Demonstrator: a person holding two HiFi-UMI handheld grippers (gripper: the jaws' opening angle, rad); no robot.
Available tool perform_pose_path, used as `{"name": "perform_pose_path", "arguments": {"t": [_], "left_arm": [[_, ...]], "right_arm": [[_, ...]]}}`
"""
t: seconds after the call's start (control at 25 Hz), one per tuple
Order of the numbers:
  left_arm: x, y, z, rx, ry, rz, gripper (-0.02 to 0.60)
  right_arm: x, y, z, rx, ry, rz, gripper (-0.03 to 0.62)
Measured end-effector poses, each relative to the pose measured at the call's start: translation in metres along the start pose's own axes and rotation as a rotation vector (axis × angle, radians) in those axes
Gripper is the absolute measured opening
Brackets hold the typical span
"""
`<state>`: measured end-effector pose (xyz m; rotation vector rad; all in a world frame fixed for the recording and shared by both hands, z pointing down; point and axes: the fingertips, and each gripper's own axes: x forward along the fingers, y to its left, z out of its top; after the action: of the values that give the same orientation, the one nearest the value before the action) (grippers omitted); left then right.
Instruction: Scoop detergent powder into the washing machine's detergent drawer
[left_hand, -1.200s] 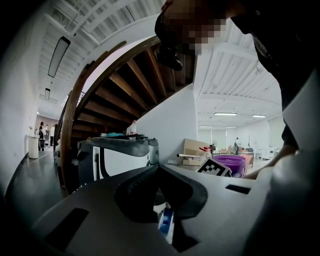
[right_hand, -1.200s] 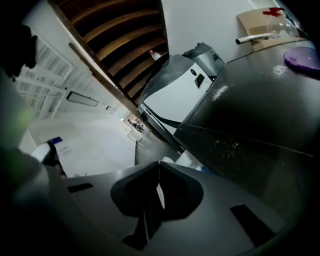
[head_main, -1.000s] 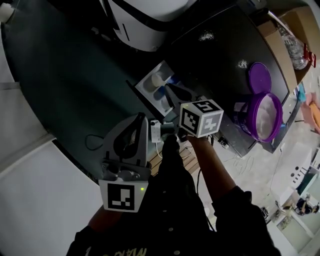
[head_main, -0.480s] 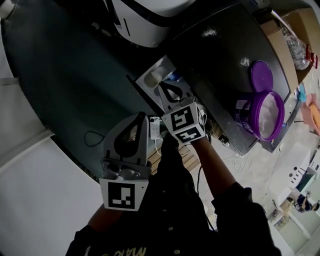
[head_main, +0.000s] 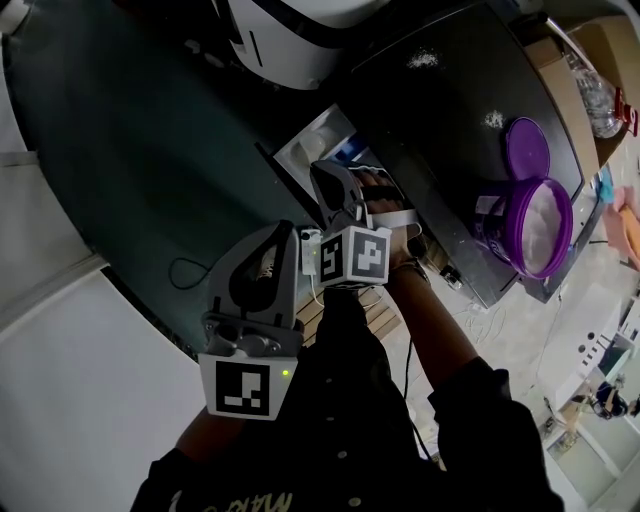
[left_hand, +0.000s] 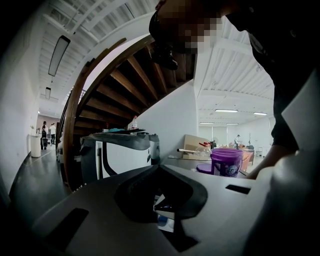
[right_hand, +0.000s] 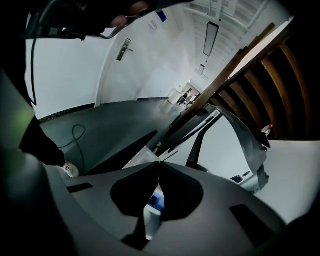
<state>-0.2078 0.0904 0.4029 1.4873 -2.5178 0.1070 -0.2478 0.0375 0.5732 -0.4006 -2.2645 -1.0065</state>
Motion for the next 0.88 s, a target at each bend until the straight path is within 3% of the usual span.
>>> {"name": "perform_pose_path", "arguments": {"t": [0.16,0.28,0.48,0.68,0.88], "left_arm": [[0.000,0.000,0.002,0.002,-0.007,0.000,0.015],[0.000,0.000,0.003,0.001,-0.004,-0.001,0.015],[0.003,-0.003,0.009,0.000,-0.012,-0.012,0.015],[0.008,-0.008,0.024,-0.014,-0.041,-0.024,0.015],[0.009,-0.015,0.045,-0.015,-0.079,-0.033,0.015]], "right_arm": [[0.000,0.002,-0.002,-0.057,0.020,-0.001,0.031],[-0.002,0.002,0.002,0.000,-0.005,-0.003,0.031],[-0.017,-0.019,0.006,0.394,-0.050,0.031,0.031],[-0.045,-0.049,0.018,0.834,-0.175,0.056,0.031],[-0.076,-0.070,0.012,1.166,-0.284,0.042,0.031]]}}
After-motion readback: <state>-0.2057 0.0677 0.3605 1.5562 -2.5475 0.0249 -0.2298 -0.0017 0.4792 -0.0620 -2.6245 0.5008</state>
